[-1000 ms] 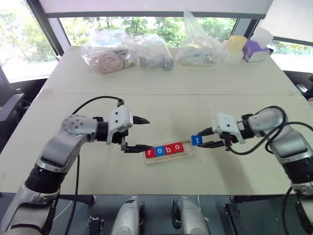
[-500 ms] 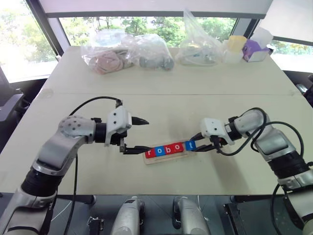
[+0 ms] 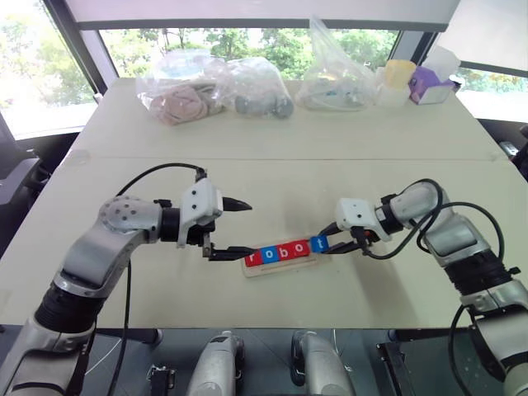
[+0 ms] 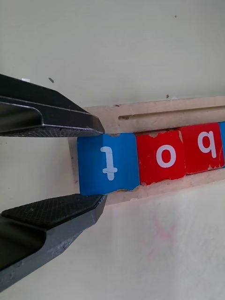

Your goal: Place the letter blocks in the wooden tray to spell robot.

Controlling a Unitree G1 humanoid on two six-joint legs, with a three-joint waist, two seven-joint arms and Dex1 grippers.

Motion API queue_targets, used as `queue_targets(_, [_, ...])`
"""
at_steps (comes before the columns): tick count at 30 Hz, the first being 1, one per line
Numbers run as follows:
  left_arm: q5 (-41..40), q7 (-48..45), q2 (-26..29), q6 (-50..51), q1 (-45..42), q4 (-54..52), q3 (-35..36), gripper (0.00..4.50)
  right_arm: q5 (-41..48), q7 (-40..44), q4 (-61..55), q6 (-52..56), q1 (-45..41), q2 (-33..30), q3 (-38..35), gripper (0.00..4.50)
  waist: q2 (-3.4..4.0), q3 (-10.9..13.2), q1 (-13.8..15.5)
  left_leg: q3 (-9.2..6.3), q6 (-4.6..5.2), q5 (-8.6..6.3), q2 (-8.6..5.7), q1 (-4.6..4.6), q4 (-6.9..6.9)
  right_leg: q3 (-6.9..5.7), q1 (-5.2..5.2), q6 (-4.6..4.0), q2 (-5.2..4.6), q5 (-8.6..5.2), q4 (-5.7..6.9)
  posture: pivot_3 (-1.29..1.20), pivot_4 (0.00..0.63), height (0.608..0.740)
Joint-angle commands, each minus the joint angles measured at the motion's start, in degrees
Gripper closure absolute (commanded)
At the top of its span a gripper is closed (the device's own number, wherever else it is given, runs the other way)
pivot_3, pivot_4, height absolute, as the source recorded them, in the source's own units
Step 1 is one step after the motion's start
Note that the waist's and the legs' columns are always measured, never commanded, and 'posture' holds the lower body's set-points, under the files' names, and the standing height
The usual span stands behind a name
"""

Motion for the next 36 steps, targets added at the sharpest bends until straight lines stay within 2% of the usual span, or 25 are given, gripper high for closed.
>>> queue_targets(1, [-0.41, 0.34, 0.41, -0.27, -0.16, -1.67, 1.37, 0.0, -0.05, 0.22, -0.71, -0.45, -1.39, 0.45, -0.22, 3.38, 0.0, 0.0, -0.02, 0.0, 0.0, 0.0, 0.0, 0.0, 0.0, 0.0, 0.0, 0.0, 0.0, 0.0, 0.0, 0.0, 0.15, 0.74])
queue_targets(8, [-0.41, 0.56, 0.34, -0.3, -0.19, -1.64, 1.36, 0.0, -1.02, -0.11, 0.51, -1.6, -2.26, 1.09, 0.13, 3.38, 0.0, 0.0, -0.03, -0.01, -0.01, 0.01, 0.0, 0.0, 0.0, 0.0, 0.0, 0.0, 0.0, 0.0, 0.01, 0.0, 0.15, 0.74])
queue_targets(9, [-0.42, 0.6, 0.32, -0.29, -0.18, -1.65, 1.37, 0.0, -1.18, -0.18, 0.78, -1.88, -2.38, 1.08, 0.15, 2.34, 0.0, 0.0, -0.02, -0.01, -0.01, 0.01, 0.0, 0.01, 0.0, 0.0, 0.0, 0.0, 0.01, 0.0, 0.02, 0.0, 0.15, 0.74])
queue_targets(12, [-0.43, 0.7, 0.31, -0.29, -0.16, -1.68, 1.37, 0.0, -1.3, -0.01, 1.01, -2.2, -2.53, 1.02, 0.06, 0.84, 0.0, 0.0, 0.03, -0.01, -0.02, 0.01, 0.0, 0.01, 0.0, 0.0, 0.0, 0.0, 0.01, 0.0, 0.02, 0.0, 0.15, 0.74])
queue_targets(14, [-0.46, 0.79, 0.32, -0.3, -0.14, -1.69, 1.35, 0.0, -1.22, 0.17, 0.81, -2.02, -2.55, 0.94, -0.06, 0.06, 0.0, 0.0, 0.0, -0.01, -0.02, 0.01, 0.0, 0.01, 0.0, 0.0, 0.0, 0.02, 0.01, 0.01, 0.02, 0.0, 0.15, 0.74])
queue_targets(23, [-0.48, 0.91, 0.18, -0.34, -0.32, -1.7, 1.09, 0.0, 0.4, -0.14, -0.57, -0.1, -3.98, 0.61, -2.23, 0.06, 0.0, 0.0, -0.02, -0.01, -0.03, 0.02, 0.0, 0.01, 0.0, 0.0, 0.0, 0.08, 0.01, 0.05, 0.03, 0.0, 0.15, 0.74])
queue_targets(28, [-0.43, 0.95, 0.01, -0.41, -0.27, -1.74, 0.89, 0.0, 0.67, -7.63, 2.96, 0.11, -7.65, 4.28, -5.68, 0.06, 0.01, 0.0, -0.26, -0.01, -0.07, 0.04, 0.01, 0.03, 0.0, 0.0, -0.01, 0.06, 0.03, 0.06, 0.04, 0.0, 0.15, 0.74])
queue_targets(36, [-0.78, 0.59, -0.01, -0.34, -0.72, -1.61, 1.05, 0.0, -4.55, -15.39, 8.94, -9.04, -6.59, 6.14, -4.55, 0.06, 0.0, -0.01, -0.09, -0.01, -0.08, 0.05, 0.04, -0.01, 0.0, 0.03, 0.01, 0.05, 0.1, 0.05, 0.01, 0.0, 0.15, 0.74])
